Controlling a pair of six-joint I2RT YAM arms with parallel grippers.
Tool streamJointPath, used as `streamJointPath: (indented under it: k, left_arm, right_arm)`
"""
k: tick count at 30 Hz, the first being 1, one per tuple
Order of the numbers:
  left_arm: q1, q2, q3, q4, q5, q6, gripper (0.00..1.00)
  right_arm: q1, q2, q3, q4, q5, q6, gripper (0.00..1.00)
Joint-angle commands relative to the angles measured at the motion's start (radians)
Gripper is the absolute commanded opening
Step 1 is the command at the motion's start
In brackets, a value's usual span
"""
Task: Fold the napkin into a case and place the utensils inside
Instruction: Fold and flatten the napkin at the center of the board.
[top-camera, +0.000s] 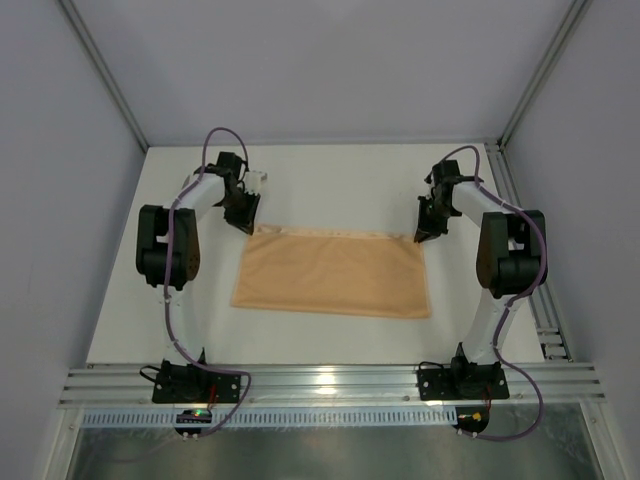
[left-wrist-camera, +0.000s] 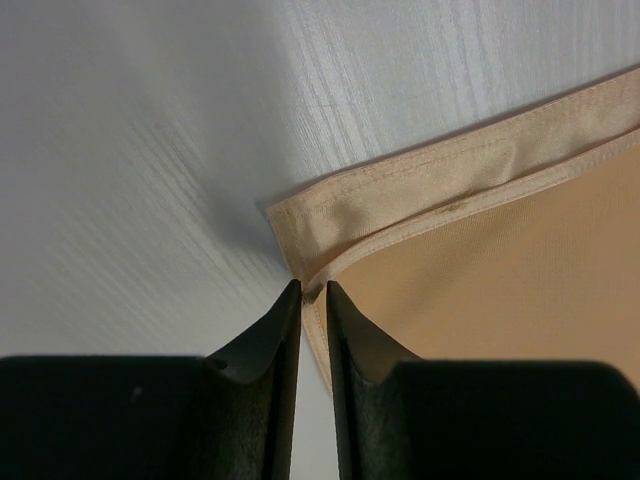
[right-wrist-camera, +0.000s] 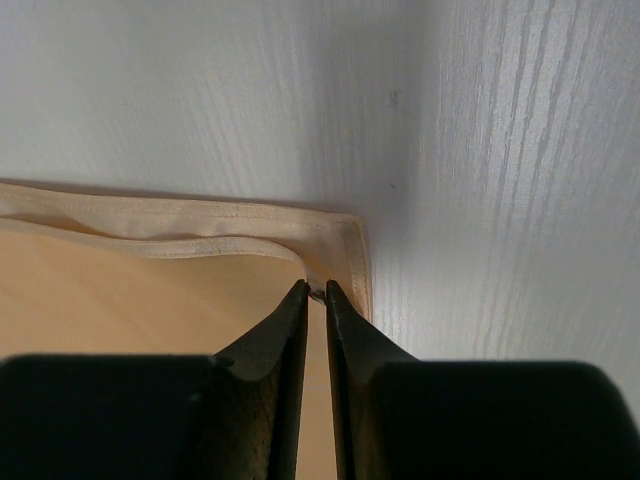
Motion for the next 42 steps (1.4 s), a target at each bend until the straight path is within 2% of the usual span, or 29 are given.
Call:
streamJointPath:
  k: [1, 8, 12, 17, 30, 34, 42]
  left_arm:
    - [0.004, -0.052, -0.006, 0.002, 0.016, -0.001, 0.17]
    - [0.002, -0.040, -0.013, -0.004, 0.023, 0.009, 0.17]
    - [0.002, -0.039, -0.016, -0.002, 0.033, 0.009, 0.18]
    - [0.002, -0.055, -0.021, 0.014, 0.036, 0.003, 0.23]
    - [-0.004, -0.042, -0.013, 0.061, 0.030, -0.011, 0.22]
    - [-0.005, -0.060, -0.027, 0.074, 0.009, -0.025, 0.29]
    - [-0.005, -0.072, -0.015, 0.044, 0.029, -0.024, 0.27]
  right_arm:
    - [0.000, -0.018, -0.005, 0.027, 0.013, -0.008, 0.17]
    - [0.000, 0.014, -0.004, 0.033, 0.022, -0.015, 0.16]
    - [0.000, 0.012, -0.007, 0.034, 0.023, -0.013, 0.03]
    - [0.001, -0.003, -0.008, 0.031, 0.025, -0.015, 0.03]
    - [0.000, -0.015, -0.018, 0.033, 0.023, -0.010, 0.03]
    - [0.000, -0.015, -0.018, 0.033, 0.022, -0.007, 0.03]
    - [0.000, -0.017, -0.021, 0.033, 0.025, -0.010, 0.03]
